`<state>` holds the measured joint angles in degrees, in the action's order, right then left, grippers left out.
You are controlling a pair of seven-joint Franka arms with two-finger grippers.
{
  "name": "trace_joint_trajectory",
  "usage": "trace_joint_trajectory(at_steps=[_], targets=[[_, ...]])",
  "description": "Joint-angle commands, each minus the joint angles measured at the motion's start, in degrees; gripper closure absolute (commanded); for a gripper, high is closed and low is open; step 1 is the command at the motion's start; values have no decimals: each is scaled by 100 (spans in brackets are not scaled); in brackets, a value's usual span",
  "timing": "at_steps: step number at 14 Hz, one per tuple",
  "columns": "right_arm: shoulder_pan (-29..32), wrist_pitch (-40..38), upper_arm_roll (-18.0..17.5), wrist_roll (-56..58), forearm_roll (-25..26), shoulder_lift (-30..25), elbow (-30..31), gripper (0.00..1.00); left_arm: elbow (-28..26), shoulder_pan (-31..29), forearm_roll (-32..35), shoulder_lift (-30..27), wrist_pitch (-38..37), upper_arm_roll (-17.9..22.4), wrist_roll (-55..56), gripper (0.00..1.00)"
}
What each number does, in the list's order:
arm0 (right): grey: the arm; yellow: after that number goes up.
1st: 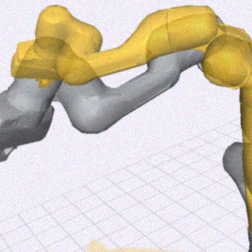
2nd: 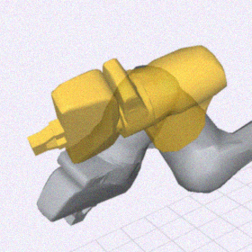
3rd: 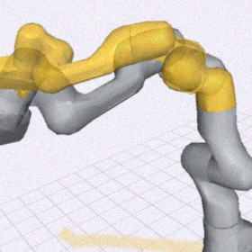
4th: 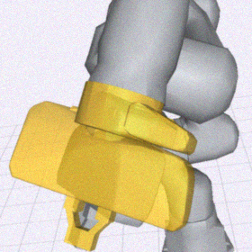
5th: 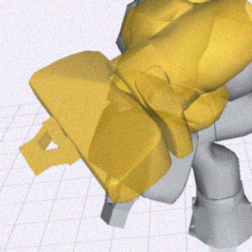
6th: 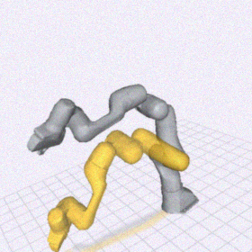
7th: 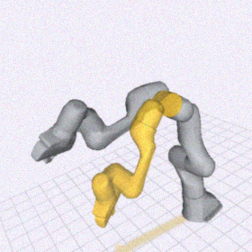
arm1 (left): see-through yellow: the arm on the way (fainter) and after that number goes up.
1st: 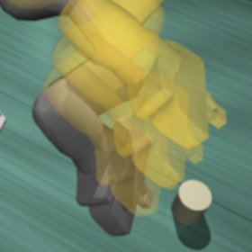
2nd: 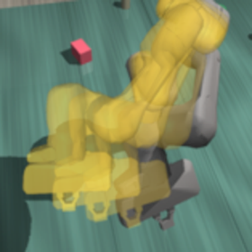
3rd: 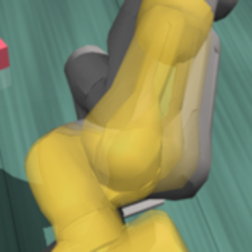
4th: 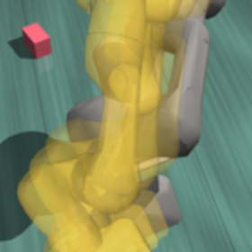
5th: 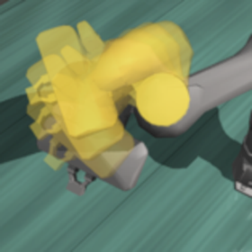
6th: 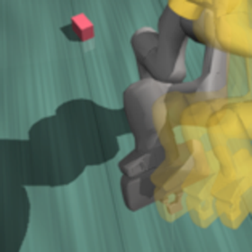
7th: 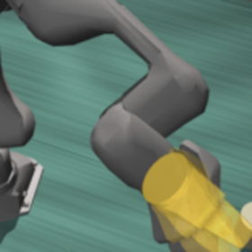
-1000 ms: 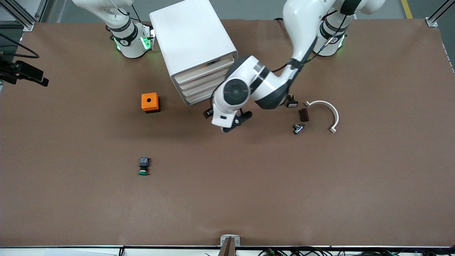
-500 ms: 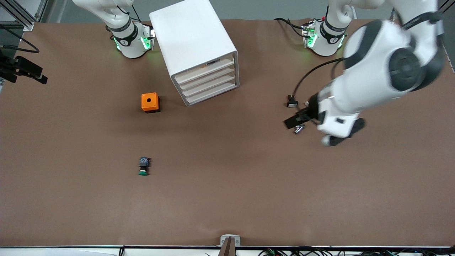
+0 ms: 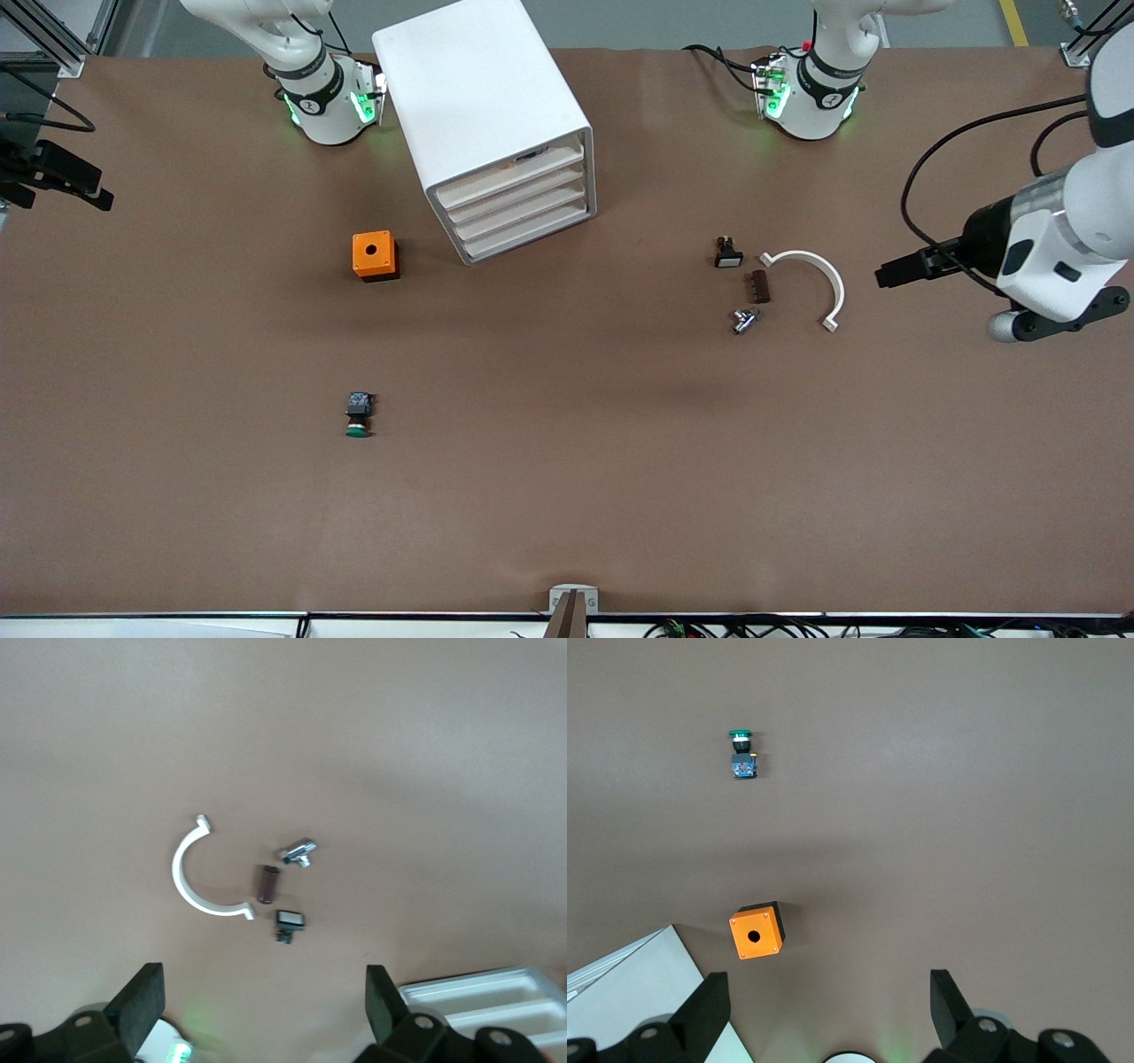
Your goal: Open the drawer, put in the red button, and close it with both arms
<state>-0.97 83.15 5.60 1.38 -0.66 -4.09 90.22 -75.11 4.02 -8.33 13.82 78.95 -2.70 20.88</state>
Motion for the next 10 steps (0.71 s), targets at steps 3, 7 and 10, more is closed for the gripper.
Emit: trace_joint_trajectory(at_steps=[3, 7, 10], targets=[[53, 34, -33, 29, 74, -153, 153, 0, -1284, -226, 139, -1081, 172, 312, -1234, 0], [53, 17, -41, 20, 57, -154, 171, 0, -2550, -165, 349, -1908, 1260, 384, -1333, 0], [53, -18, -50, 20, 31, -154, 180, 0, -2123, -199, 516, -1901, 1333, 393, -1333, 0]])
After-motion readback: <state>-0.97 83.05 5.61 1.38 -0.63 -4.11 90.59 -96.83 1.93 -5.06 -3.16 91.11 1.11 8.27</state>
